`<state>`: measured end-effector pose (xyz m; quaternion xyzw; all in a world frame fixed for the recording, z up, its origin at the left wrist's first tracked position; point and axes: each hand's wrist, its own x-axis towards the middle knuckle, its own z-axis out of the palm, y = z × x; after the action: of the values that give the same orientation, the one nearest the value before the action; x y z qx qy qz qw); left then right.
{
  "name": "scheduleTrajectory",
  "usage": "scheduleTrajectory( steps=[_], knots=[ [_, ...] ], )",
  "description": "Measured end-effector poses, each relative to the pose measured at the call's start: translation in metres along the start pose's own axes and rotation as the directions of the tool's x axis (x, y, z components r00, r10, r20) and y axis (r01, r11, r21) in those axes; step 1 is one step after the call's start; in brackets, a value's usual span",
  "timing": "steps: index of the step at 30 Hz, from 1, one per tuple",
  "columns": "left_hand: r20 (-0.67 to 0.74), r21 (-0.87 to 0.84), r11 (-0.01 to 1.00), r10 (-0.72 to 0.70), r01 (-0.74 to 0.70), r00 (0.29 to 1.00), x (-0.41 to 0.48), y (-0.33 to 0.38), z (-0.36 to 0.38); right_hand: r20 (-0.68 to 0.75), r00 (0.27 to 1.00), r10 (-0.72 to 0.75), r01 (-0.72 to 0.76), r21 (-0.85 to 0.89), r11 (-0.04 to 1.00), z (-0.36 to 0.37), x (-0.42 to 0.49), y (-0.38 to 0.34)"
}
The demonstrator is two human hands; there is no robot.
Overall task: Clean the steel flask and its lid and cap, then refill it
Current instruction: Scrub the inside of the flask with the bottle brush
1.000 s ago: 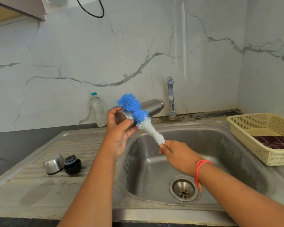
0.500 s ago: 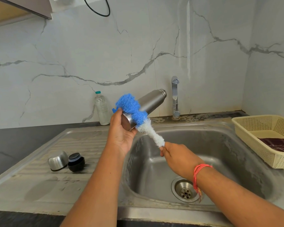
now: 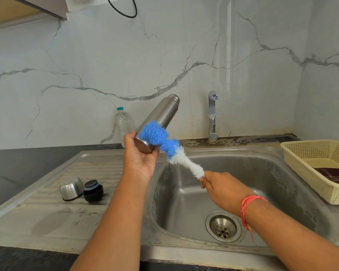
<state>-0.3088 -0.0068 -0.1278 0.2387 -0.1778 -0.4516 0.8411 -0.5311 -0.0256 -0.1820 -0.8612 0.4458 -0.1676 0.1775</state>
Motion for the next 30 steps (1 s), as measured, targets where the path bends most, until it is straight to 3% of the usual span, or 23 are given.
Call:
scheduleTrajectory(
  steps=[2,7,12,16,21,26,30],
  knots=[
    [-0.025,-0.029,1.0,0.005,-0.006,1.0,0.001,0.004,0.0,0.005,1.0,-0.001,0.002,-0.02,1.0,0.001,0.002,0.0],
    [-0.012,0.112,0.993,-0.026,0.027,1.0,-0.002,-0.009,0.005,-0.046,0.999,-0.017,0.017,0.015,1.0,0.004,0.011,-0.011],
    [-0.032,0.007,1.0,-0.015,0.015,0.999,0.0,0.004,0.002,0.006,0.999,0.035,-0.035,-0.013,0.999,-0.003,0.003,0.005],
    [0.002,0.155,0.987,-0.04,0.039,0.999,-0.005,-0.007,0.006,-0.058,0.998,0.035,-0.032,0.044,0.999,-0.006,0.013,-0.002],
    [-0.039,0.131,0.991,0.029,-0.024,0.999,-0.001,0.009,-0.002,-0.015,0.998,0.064,-0.064,0.013,0.998,-0.008,0.005,0.01],
    [0.041,0.329,0.943,0.044,-0.056,0.998,-0.006,-0.008,0.004,-0.104,0.993,0.062,-0.052,0.096,0.994,-0.009,0.017,0.002],
    [0.019,0.294,0.953,0.069,-0.072,0.997,-0.001,0.004,-0.001,-0.056,0.996,0.069,-0.067,0.043,0.997,-0.007,0.009,0.01]
  ],
)
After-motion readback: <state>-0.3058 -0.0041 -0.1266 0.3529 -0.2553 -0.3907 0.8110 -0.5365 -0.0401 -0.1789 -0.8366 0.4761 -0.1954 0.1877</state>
